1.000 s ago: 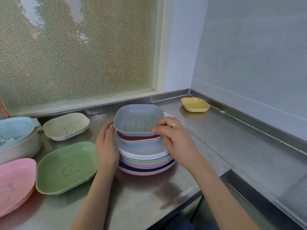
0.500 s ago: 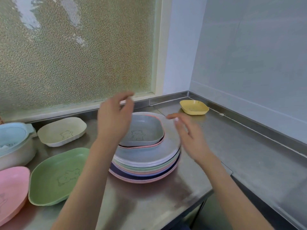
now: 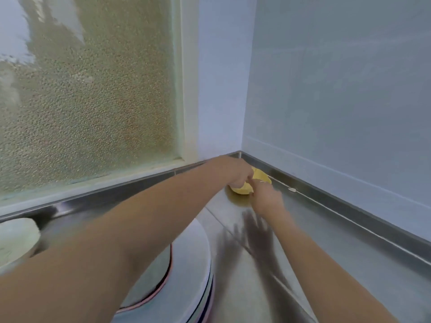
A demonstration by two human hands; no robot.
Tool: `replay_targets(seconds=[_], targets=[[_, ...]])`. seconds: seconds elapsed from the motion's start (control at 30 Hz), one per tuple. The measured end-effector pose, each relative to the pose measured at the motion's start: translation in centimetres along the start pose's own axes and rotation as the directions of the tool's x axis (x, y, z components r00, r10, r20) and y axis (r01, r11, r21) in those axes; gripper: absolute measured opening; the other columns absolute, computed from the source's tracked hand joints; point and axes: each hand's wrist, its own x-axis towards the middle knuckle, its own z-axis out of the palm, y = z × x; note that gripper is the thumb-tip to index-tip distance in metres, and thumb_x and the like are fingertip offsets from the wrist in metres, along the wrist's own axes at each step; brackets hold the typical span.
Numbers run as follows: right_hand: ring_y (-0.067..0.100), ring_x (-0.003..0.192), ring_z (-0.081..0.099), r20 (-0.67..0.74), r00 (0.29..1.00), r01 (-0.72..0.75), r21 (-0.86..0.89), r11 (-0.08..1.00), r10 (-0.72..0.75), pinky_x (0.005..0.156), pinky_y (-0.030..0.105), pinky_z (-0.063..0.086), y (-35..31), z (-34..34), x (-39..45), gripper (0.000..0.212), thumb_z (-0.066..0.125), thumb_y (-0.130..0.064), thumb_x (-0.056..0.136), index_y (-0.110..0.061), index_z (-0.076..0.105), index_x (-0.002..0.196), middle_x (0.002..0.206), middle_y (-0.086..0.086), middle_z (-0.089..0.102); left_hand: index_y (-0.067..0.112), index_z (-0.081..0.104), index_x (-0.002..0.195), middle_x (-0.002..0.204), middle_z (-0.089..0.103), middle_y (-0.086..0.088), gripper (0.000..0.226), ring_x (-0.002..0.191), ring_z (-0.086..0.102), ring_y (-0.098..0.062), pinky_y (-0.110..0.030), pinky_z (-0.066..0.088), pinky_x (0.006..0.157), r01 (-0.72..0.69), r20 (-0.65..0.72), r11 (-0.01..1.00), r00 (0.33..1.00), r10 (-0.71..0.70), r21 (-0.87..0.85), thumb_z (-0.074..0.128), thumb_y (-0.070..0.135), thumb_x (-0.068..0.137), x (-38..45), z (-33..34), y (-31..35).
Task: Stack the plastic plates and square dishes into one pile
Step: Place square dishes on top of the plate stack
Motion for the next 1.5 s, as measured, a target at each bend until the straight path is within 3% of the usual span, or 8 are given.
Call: replay_targets(seconds=[0.13, 0.3, 0.5, 0.77, 1.0, 1.13, 1.27, 1.5], targets=[[0.026, 0.126, 0.039, -0.044, 0.999, -0.003, -0.077, 0.997, -0.001, 0.094, 0.041, 0.036, 1.7, 1.4, 2.3, 0.05, 0.041, -0.005, 0.086, -0.031, 0.05, 0.128, 0.127, 0.003, 0.056, 0.011, 0.055, 0.123, 0.119, 0.06, -0.01, 0.037, 0.106, 0.057, -0.029, -0.037, 0.046, 0.079, 0.015, 0.126, 0.996, 0.992, -0.026, 0.084, 0.047, 0.011, 0.087, 4.6, 2.7, 0.8], [0.024, 0.112, 0.042, -0.191, 0.98, 0.035, -0.081, 0.996, -0.05, 0.082, 0.038, 0.028, 3.0, 3.3, 3.4, 0.03, 0.042, -0.004, 0.084, -0.024, 0.061, 0.097, 0.102, 0.001, 0.064, 0.011, 0.05, 0.073, 0.065, 0.045, 0.002, 0.014, 0.072, 0.05, -0.024, -0.03, 0.038, 0.052, 0.037, 0.076, 0.999, 0.996, -0.04, 0.038, 0.063, 0.013, 0.079, 6.7, 4.7, 1.0], [0.029, 0.096, 0.056, -0.193, 0.978, 0.111, 0.142, 0.984, -0.083, 0.071, 0.032, 0.042, 3.0, 3.6, 3.2, 0.023, 0.044, -0.004, 0.085, -0.013, 0.058, 0.101, 0.099, 0.011, 0.059, 0.002, 0.065, 0.099, 0.109, 0.066, -0.013, 0.019, 0.097, 0.063, -0.03, -0.032, 0.043, 0.069, 0.065, -0.055, 0.996, 0.996, -0.068, -0.057, 0.051, 0.001, 0.086, 7.3, 5.5, 1.8], [0.028, 0.096, 0.048, -0.314, 0.947, 0.094, 0.062, 0.994, -0.07, 0.06, 0.033, 0.037, 0.8, 0.7, -0.9, 0.029, 0.042, 0.001, 0.082, -0.017, 0.044, 0.104, 0.097, 0.006, 0.052, 0.005, 0.058, 0.111, 0.114, 0.063, -0.008, 0.026, 0.103, 0.06, -0.027, -0.033, 0.043, 0.071, 0.067, -0.179, 0.996, 0.982, -0.057, 0.054, 0.044, 0.0, 0.09, 1.7, 2.4, 0.9], [0.031, 0.093, 0.049, -0.445, 0.884, 0.214, 0.116, 0.97, -0.142, 0.066, 0.034, 0.039, -3.3, -1.4, -8.3, 0.014, 0.049, -0.001, 0.087, -0.011, 0.054, 0.095, 0.093, 0.011, 0.057, 0.002, 0.052, 0.105, 0.113, 0.058, -0.018, 0.021, 0.102, 0.056, -0.032, -0.037, 0.042, 0.081, 0.075, -0.231, 0.975, 0.965, -0.123, -0.208, 0.055, 0.016, 0.09, -9.1, -0.1, -1.7], [0.03, 0.085, 0.049, -0.523, 0.829, 0.354, 0.22, 0.909, -0.197, 0.063, 0.032, 0.042, -6.8, -2.8, -13.3, 0.022, 0.051, 0.01, 0.077, -0.008, 0.062, 0.087, 0.083, 0.013, 0.058, 0.015, 0.057, 0.082, 0.107, 0.064, -0.007, 0.009, 0.102, 0.058, -0.026, -0.032, 0.044, 0.085, 0.075, -0.202, 0.869, 0.96, -0.196, -0.489, 0.064, 0.02, 0.078, -16.4, -0.7, -3.8], [0.029, 0.082, 0.05, -0.576, 0.77, 0.493, 0.267, 0.828, -0.274, 0.06, 0.033, 0.044, -10.8, -4.2, -17.9, 0.025, 0.054, 0.005, 0.074, -0.012, 0.067, 0.087, 0.079, 0.009, 0.056, 0.001, 0.067, 0.079, 0.105, 0.069, -0.015, 0.015, 0.1, 0.061, -0.019, -0.036, 0.042, 0.096, 0.03, -0.218, 0.575, 0.908, -0.357, -0.818, 0.065, 0.016, 0.079, -23.9, 0.0, -5.7], [0.029, 0.091, 0.055, -0.451, 0.734, 0.629, 0.17, 0.758, -0.508, 0.066, 0.033, 0.042, -16.6, -4.6, -22.9, 0.034, 0.055, 0.0, 0.082, -0.022, 0.068, 0.104, 0.09, 0.007, 0.062, 0.013, 0.067, 0.099, 0.11, 0.064, -0.009, 0.022, 0.096, 0.057, -0.023, -0.031, 0.043, 0.082, 0.132, -0.212, 0.435, 0.725, -0.655, -0.891, 0.058, 0.004, 0.081, -31.2, 6.0, -6.6]])
